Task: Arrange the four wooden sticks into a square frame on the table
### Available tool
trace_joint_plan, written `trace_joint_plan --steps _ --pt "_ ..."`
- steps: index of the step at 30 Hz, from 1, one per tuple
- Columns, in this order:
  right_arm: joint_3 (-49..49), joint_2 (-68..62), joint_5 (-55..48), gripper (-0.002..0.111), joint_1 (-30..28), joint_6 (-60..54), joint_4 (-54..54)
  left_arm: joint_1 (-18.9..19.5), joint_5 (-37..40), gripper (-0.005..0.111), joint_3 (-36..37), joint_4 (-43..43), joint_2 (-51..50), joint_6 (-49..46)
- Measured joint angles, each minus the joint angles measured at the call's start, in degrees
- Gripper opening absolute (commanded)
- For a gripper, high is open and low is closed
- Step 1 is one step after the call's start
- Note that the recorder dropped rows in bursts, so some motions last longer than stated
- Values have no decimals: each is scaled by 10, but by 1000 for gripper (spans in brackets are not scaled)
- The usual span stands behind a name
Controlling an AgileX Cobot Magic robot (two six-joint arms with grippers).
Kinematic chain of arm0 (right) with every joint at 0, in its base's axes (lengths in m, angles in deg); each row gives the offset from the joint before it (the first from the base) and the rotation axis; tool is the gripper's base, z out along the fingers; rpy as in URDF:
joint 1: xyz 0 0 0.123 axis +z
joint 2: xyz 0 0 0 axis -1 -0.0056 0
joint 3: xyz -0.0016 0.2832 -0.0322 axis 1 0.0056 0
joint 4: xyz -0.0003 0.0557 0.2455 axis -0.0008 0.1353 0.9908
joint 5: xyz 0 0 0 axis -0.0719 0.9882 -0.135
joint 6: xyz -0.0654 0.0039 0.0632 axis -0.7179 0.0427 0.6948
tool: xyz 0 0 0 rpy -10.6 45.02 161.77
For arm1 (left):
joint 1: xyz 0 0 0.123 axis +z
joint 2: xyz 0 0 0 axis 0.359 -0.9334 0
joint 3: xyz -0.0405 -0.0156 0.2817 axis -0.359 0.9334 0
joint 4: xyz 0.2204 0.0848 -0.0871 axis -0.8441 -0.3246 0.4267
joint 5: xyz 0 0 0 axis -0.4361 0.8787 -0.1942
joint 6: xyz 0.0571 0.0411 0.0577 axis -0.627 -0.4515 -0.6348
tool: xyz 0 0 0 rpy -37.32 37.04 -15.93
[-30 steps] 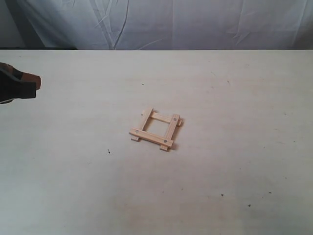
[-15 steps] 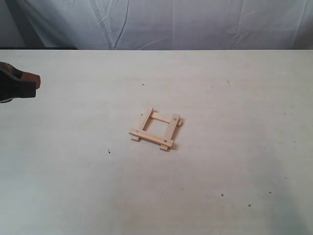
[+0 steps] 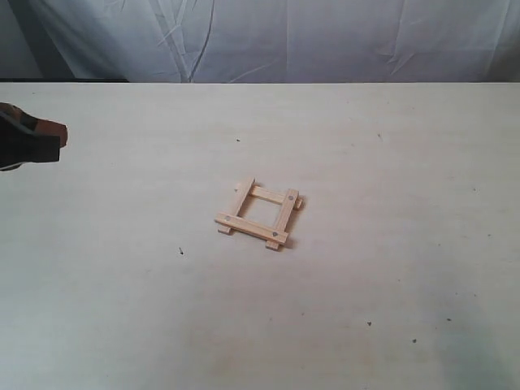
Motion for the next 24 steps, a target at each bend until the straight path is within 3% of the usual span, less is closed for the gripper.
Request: trace_joint_plan --steps 11,24 --pt "208 25 54 0 0 -1 46 0 -1 0 0 0 1 -1" --pt "217 25 54 0 0 -2 46 0 -2 0 0 0 1 -1"
